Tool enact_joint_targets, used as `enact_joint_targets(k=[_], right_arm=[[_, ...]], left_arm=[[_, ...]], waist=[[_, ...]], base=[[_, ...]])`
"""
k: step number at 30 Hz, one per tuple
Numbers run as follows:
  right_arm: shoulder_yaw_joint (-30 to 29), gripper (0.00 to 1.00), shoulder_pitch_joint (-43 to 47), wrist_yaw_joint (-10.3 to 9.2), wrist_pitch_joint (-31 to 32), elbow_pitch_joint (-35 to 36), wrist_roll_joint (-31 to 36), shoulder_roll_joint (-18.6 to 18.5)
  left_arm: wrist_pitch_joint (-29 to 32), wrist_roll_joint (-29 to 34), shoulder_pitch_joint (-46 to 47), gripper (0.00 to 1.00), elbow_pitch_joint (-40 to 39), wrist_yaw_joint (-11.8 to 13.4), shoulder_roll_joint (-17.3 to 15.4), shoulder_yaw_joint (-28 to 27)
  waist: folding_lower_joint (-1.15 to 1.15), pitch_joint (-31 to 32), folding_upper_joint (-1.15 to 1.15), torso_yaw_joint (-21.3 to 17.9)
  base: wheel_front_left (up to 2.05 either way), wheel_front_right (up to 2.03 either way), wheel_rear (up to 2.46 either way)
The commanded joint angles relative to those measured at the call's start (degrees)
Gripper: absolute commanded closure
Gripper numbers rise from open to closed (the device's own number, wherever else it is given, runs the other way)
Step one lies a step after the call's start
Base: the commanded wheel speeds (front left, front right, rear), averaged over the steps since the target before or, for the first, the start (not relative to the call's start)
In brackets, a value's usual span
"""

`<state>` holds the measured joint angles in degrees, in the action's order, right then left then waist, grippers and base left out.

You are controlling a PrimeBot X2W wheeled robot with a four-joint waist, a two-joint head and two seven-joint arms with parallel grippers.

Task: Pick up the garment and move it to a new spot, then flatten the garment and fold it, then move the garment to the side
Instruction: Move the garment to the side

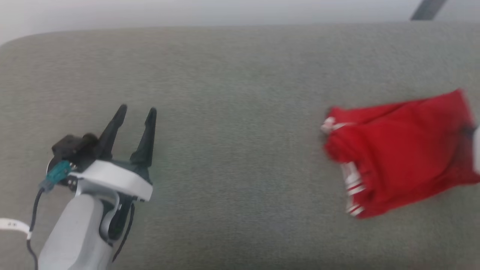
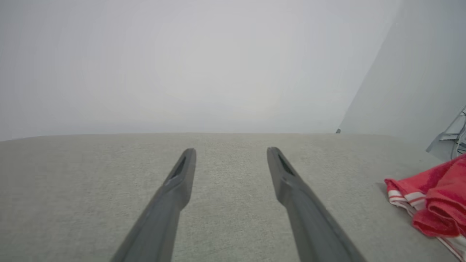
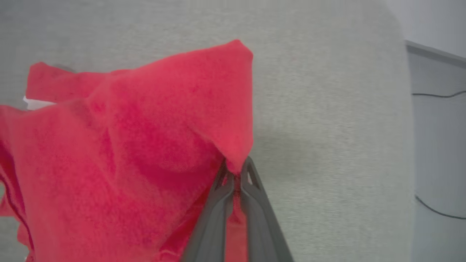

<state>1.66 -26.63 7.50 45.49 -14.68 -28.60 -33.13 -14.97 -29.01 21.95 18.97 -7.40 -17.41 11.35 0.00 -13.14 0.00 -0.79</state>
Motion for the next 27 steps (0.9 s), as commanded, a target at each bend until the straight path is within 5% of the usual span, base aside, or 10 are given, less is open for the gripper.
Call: enact_joint_targets(k=[1,19,27], right_arm=[[-0.3,1.0,-1.4,-0.01,-1.1,-0.2,0.6,-1.0],[1.4,1.0,-16.8,-0.01,-18.9,-16.5,9.5,-8.8],[2.7,1.0,-21.5,-0.01,-25.3,-26.5,13.5,-4.6]], left_arm=[[-0.3,0.1,1.2,0.0,-0.2,-0.1,0.0,0.3],[-0.3,-0.6,11.4,0.0,-0.4,-0.1,-1.1,7.0],[-0.2,-0.6,14.2,0.0,0.3,-0.1,-1.8,8.9]], waist=[[0.0,-1.6,0.0,-2.0],[0.0,-11.1,0.0,-10.6],[0.0,-13.7,0.0,-10.9]], base=[[0.0,0.0,0.0],[0.0,0.0,0.0],[0.0,0.0,0.0]])
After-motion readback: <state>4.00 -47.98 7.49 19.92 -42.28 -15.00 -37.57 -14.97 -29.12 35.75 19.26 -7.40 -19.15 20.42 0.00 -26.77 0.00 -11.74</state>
